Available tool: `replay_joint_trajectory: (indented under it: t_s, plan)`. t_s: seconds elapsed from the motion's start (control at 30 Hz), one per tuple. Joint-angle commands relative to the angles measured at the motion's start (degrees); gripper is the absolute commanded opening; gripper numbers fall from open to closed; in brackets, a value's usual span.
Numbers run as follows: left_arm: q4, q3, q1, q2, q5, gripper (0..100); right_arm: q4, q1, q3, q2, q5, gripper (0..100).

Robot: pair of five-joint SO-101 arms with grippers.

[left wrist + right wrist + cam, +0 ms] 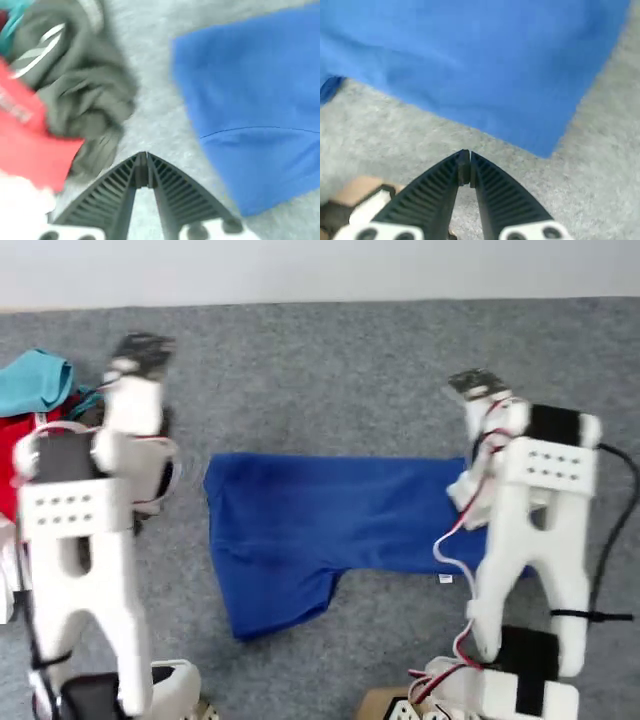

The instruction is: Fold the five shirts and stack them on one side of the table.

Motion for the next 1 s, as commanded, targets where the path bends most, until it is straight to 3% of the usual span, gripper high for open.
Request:
replay_joint_trajectory:
  t_s: [0.0, 0.17, 0.43, 0.63, 0.97]
  plan:
    - [-3.8, 3.1, -10.5, -4.6, 0.3, 1, 0.2, -7.3, 3.8, -3.8, 3.2, 0.9]
    - [-8.7, 8.2, -21.6, -4.9, -2.9, 1, -4.6, -17.4, 10.7, -5.9, 7.5, 0.9]
    - [-16.4, 16.4, -31.6, -4.9, -7.9, 1, -12.7, -34.2, 22.1, -9.6, 15.4, 2.8]
    - [-18.7, 20.5, -34.5, -4.9, -10.5, 1, -13.5, -42.6, 25.1, -13.4, 15.6, 25.9]
    - [-18.7, 21.2, -35.3, -5.3, -10.2, 1, -14.1, -53.7, 25.2, -9.2, 15.6, 26.8]
